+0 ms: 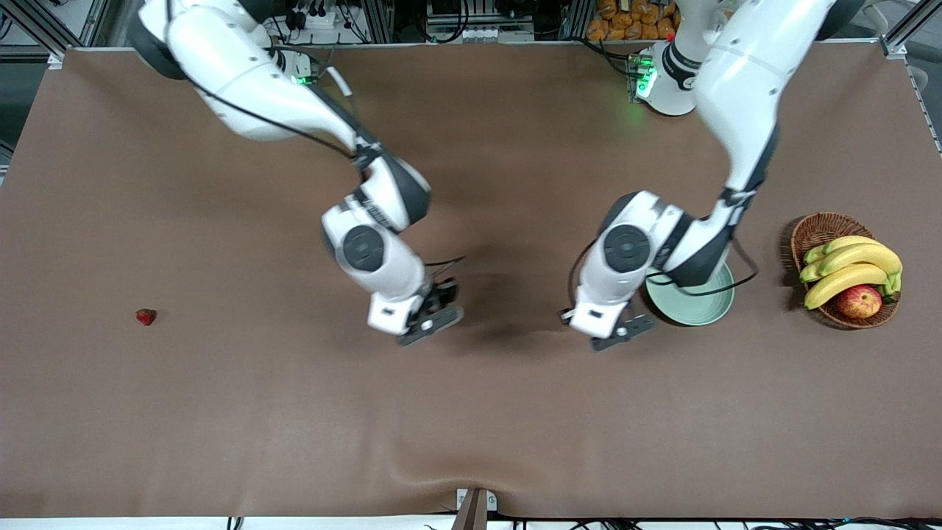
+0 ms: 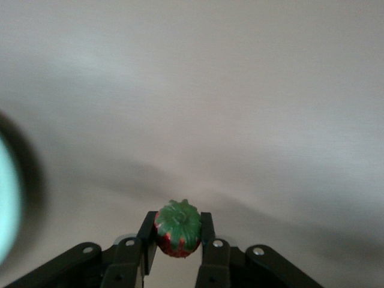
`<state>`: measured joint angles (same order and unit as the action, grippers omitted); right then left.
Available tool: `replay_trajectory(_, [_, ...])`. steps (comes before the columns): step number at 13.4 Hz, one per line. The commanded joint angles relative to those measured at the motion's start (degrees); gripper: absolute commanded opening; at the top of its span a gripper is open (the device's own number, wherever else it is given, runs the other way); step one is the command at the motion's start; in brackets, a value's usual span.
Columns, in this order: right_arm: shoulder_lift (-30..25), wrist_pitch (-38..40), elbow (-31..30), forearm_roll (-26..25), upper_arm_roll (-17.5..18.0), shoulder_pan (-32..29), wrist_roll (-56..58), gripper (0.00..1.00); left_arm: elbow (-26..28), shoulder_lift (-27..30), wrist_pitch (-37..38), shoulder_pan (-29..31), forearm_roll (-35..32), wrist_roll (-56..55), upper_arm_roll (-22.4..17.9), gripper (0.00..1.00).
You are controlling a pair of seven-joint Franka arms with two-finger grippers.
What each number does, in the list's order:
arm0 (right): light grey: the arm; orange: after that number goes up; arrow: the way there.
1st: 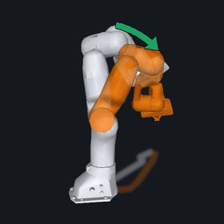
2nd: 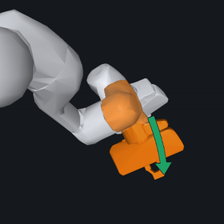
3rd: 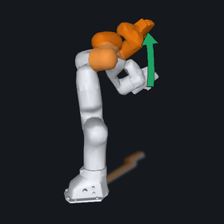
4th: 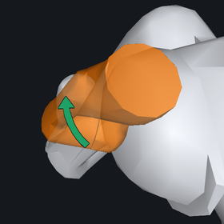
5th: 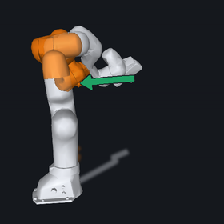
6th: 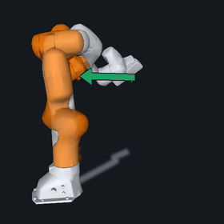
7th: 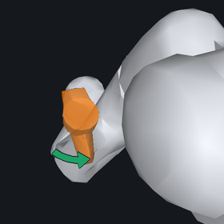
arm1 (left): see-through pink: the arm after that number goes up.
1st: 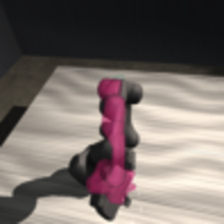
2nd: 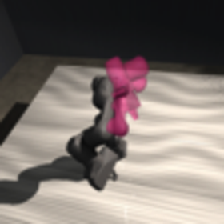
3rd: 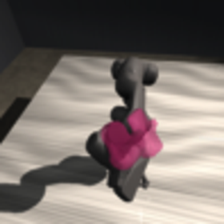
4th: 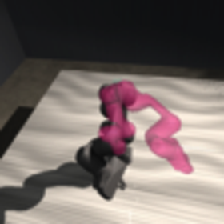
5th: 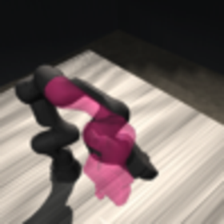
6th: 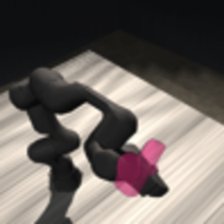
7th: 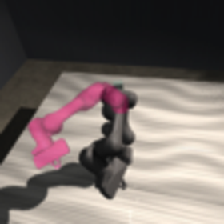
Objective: Collect all strawberries into plate
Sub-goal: 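Drop the strawberry on the plate while the right gripper sets another mid-table, then reach the left gripper to the strawberry while the right gripper returns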
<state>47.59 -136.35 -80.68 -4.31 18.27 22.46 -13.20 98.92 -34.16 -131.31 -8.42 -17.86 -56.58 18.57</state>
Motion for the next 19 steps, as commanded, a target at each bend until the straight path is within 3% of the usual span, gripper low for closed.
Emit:
replay_trajectory(1, [5.2, -3.2, 5.2, -0.6, -0.5, 4.2, -5.7, 0.0, 9.5, 7.7, 2.9, 8.6, -0.8, 5.9, 4.1, 0.0])
replay_trajectory(4, [9.7, -3.8, 10.6, -0.9, -1.3, 9.5, -12.4, 0.0, 10.2, 8.8, 8.5, 12.9, -1.3, 14.1, 4.9, 0.0])
replay_trajectory(5, [10.2, -4.4, 11.1, -0.8, -2.4, 11.2, -13.9, 0.06, 10.8, 9.0, 8.8, 15.4, -1.5, 16.9, 5.0, 0.0])
replay_trajectory(6, [10.2, -4.6, 11.1, -0.9, -3.7, 12.1, -14.2, 0.59, 11.3, 9.0, 8.8, 16.8, -1.5, 19.5, 5.0, 0.0])
replay_trajectory(7, [10.2, -4.7, 10.8, -1.2, -4.3, 12.8, -14.3, 1.0, 11.9, 8.9, 8.8, 17.6, -1.6, 21.7, 4.9, 0.0])
replay_trajectory(10, [7.3, -3.8, 10.5, -0.6, -5.0, 11.1, -14.2, 1.0, 12.7, 6.9, 7.9, 20.4, -3.4, 23.6, 4.9, 0.0])
replay_trajectory(12, [2.0, 1.1, 7.6, -0.5, -4.9, 6.4, -13.9, 1.0, 13.1, 6.2, 7.1, 21.0, -5.1, 23.6, 4.9, 0.0])
replay_trajectory(14, [-2.7, 10.8, 7.3, -0.6, -4.8, 1.0, -13.6, 1.0, 13.1, 6.3, 7.1, 21.9, -6.5, 23.7, 5.0, 0.31])
replay_trajectory(15, [-4.7, 14.1, 7.1, -0.6, -4.8, -1.6, -13.3, 1.0, 13.0, 6.6, 7.1, 21.9, -6.5, 23.6, 5.0, 0.8])
replay_trajectory(16, [-6.7, 16.2, 6.4, -0.6, -4.8, -4.4, -13.1, 1.0, 12.9, 6.9, 7.1, 21.9, -6.5, 23.4, 5.1, 1.0])
replay_trajectory(19, [-13.6, 16.8, -0.4, -0.6, -4.8, -15.0, -7.4, 1.0, 12.0, 7.4, 7.3, 21.3, -5.4, 22.4, 7.2, 1.0])
